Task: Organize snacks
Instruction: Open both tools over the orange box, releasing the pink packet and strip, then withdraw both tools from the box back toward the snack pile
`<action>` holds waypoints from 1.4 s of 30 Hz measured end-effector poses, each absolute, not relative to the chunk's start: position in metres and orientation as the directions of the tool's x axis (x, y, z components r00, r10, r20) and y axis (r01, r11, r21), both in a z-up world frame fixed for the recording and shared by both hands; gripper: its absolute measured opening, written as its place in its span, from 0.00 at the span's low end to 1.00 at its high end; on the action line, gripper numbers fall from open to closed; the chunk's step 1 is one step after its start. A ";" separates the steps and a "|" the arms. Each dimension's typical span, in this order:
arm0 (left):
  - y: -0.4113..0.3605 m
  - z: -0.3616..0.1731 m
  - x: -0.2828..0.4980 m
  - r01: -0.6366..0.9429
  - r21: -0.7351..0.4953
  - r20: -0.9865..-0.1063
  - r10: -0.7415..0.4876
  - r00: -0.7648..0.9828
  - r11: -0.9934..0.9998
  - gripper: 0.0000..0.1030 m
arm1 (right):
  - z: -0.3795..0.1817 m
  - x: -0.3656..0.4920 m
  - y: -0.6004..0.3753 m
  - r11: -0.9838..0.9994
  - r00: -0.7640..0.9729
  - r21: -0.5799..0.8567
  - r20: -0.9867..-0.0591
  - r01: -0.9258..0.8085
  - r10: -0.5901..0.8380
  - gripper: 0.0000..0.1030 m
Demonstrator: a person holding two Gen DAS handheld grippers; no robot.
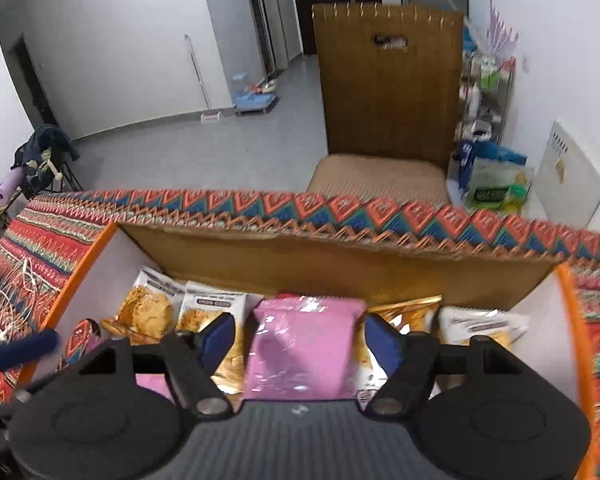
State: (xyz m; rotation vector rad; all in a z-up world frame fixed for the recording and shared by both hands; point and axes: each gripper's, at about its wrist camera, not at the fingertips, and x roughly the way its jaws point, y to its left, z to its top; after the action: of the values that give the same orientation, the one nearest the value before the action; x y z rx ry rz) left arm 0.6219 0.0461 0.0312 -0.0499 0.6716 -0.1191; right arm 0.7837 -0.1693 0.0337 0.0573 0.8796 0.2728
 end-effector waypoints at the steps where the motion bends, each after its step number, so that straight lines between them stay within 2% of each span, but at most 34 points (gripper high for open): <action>1: 0.047 0.037 0.620 0.094 -0.082 -0.606 -0.125 0.786 0.992 0.58 | 0.038 0.782 -0.174 0.966 0.612 0.159 -0.749 -0.206 0.254 0.69; 7: 0.048 0.076 0.595 0.085 -0.088 -0.564 -0.120 0.817 0.992 0.63 | 0.072 0.755 -0.199 0.973 0.644 0.129 -0.731 -0.191 0.224 0.70; 11: 0.036 0.106 0.562 0.102 -0.068 -0.538 -0.123 0.834 0.992 0.70 | 0.106 0.718 -0.217 0.975 0.676 0.096 -0.707 -0.201 0.209 0.79; 14: 0.031 0.127 0.531 0.129 -0.055 -0.523 -0.139 0.841 0.990 0.74 | 0.133 0.685 -0.232 0.978 0.705 0.080 -0.682 -0.194 0.196 0.81; 16: 0.027 0.140 0.506 0.150 -0.050 -0.510 -0.154 0.846 0.987 0.81 | 0.150 0.657 -0.244 0.977 0.717 0.078 -0.669 -0.197 0.198 0.83; 19: 0.022 0.156 0.467 0.173 -0.036 -0.494 -0.168 0.853 0.984 0.88 | 0.170 0.611 -0.258 0.974 0.732 0.071 -0.648 -0.215 0.209 0.85; 23: 0.018 0.168 0.401 0.185 -0.019 -0.453 -0.174 0.874 0.982 0.94 | 0.188 0.537 -0.280 0.967 0.763 0.085 -0.598 -0.242 0.243 0.96; 33: 0.006 0.147 0.247 0.195 0.014 -0.345 -0.179 0.921 0.981 0.99 | 0.165 0.358 -0.311 0.949 0.828 0.065 -0.473 -0.308 0.301 1.00; 39: -0.004 0.111 0.170 0.195 0.035 -0.338 -0.172 0.925 0.980 1.00 | 0.119 0.273 -0.316 0.947 0.850 0.075 -0.423 -0.313 0.315 1.00; 42: -0.007 0.089 0.145 0.176 0.043 -0.366 -0.149 0.919 0.983 1.00 | 0.096 0.244 -0.312 0.949 0.853 0.077 -0.421 -0.305 0.308 1.00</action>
State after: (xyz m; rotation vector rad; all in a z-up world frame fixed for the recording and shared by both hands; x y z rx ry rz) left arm 0.1452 -0.0069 0.0892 0.0753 0.3703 -0.1673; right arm 0.2442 -0.3119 0.0964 0.0080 0.4444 0.3223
